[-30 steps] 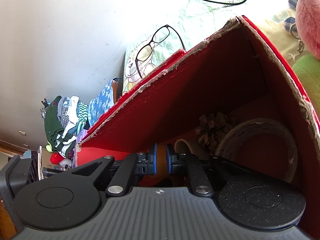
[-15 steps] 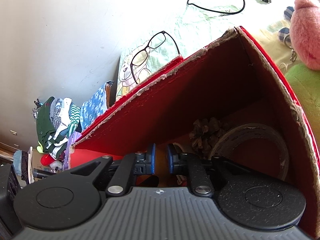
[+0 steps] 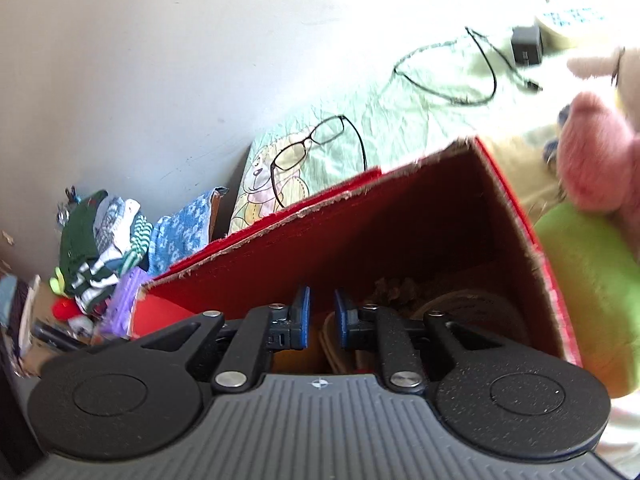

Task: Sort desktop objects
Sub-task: 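Withdraw the right gripper up out of the red box, then move the right gripper to the red packet with gold characters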

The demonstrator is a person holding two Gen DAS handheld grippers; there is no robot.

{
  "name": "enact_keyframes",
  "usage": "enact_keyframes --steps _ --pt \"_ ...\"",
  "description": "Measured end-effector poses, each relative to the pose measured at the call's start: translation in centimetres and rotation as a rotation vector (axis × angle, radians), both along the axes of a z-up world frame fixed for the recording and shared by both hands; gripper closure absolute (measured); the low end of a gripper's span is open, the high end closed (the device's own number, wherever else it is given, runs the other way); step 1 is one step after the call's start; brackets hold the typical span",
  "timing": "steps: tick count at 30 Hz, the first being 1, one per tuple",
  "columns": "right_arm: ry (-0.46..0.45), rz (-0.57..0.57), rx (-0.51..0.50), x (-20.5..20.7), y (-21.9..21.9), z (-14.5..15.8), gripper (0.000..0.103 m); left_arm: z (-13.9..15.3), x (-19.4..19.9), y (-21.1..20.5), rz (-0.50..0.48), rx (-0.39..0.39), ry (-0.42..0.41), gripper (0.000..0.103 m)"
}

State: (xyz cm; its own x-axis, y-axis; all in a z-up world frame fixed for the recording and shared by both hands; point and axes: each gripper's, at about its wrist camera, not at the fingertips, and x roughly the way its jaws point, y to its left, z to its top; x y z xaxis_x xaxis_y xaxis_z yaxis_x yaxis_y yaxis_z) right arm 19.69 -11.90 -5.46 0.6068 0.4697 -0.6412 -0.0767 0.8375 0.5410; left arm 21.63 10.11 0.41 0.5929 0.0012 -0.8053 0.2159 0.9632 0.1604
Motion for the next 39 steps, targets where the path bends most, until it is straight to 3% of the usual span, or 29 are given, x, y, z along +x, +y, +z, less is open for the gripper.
enact_keyframes --steps 2,7,11,14,20,31,39 --pt "0.002 -0.003 0.019 -0.2 -0.6 0.1 0.086 0.9 -0.7 -0.1 0.031 -0.028 -0.019 0.046" --pt "-0.021 0.024 -0.019 -1.0 -1.3 0.3 0.086 1.8 -2.2 -1.4 0.114 0.021 -0.042 0.045" --pt "-0.060 0.057 -0.045 -2.2 -1.7 1.0 0.085 2.0 -2.8 -1.6 0.208 -0.003 -0.017 0.032" --pt "-0.096 0.071 -0.044 -3.5 -2.5 1.6 0.085 2.5 -3.9 -1.8 0.264 -0.039 -0.012 0.031" --pt "-0.149 0.106 -0.026 -5.6 -3.9 3.2 0.085 4.2 -6.1 -2.4 0.370 0.002 -0.041 0.031" --pt "-0.208 0.215 0.020 -9.0 -4.9 5.3 0.083 5.0 -9.2 -4.1 0.441 0.032 -0.030 0.029" --pt "-0.194 0.276 0.032 -10.3 -5.4 4.7 0.082 4.8 -11.2 -5.0 0.486 0.043 -0.024 0.018"
